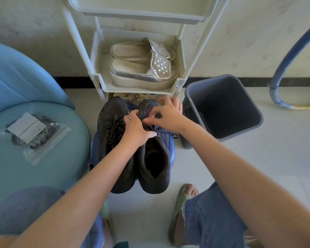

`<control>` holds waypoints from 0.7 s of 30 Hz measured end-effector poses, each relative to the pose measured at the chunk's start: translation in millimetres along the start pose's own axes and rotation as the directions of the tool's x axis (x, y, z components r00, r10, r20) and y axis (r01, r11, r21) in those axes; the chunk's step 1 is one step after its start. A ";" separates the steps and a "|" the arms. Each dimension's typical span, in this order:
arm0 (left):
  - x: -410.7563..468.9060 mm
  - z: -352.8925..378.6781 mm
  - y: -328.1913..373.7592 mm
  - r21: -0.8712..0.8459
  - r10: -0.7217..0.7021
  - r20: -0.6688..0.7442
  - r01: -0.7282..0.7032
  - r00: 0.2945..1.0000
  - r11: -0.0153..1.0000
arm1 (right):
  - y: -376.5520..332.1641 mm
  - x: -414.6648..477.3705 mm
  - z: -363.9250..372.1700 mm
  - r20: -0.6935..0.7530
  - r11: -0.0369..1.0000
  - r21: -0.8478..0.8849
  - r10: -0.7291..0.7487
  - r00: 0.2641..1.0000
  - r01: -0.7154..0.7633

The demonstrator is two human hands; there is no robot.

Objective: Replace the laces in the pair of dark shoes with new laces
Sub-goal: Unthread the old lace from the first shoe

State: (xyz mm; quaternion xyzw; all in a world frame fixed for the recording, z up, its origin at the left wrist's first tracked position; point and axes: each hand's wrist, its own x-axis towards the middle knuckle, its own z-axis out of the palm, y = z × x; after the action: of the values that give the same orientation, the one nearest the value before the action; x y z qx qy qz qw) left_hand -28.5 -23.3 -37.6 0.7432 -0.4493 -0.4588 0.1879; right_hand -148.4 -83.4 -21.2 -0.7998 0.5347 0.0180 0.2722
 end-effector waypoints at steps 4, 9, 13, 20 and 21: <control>-1.8 1.2 -0.7 0.042 0.003 -0.017 -0.003 1.000 0.999 | -2.6 1.5 3.2 0.173 0.990 0.141 -0.053 0.983 0.028; -0.5 -2.7 -2.2 0.050 0.011 -0.043 -0.009 0.999 0.999 | 9.5 16.5 5.1 0.103 0.978 0.207 -0.016 0.995 -0.005; -3.6 -3.7 -2.2 0.057 0.052 -0.057 -0.049 0.997 0.997 | 20.3 17.5 6.3 0.182 0.976 0.215 -0.015 0.983 -0.025; -5.3 -0.8 -1.4 0.084 0.083 -0.084 -0.075 0.993 0.994 | 30.4 13.6 -1.6 0.271 0.967 0.246 0.000 0.963 -0.069; -5.9 -0.6 -1.4 0.095 0.080 -0.078 -0.073 0.994 0.993 | 31.6 13.4 -3.1 0.274 0.970 0.233 0.002 0.962 -0.069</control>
State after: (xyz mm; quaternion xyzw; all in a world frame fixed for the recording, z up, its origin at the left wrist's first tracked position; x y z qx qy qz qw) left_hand -28.3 -17.7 -35.2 0.7514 -0.4901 -0.3992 0.1893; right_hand -170.9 -105.1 -36.0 -0.7412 0.5050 0.0676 0.4371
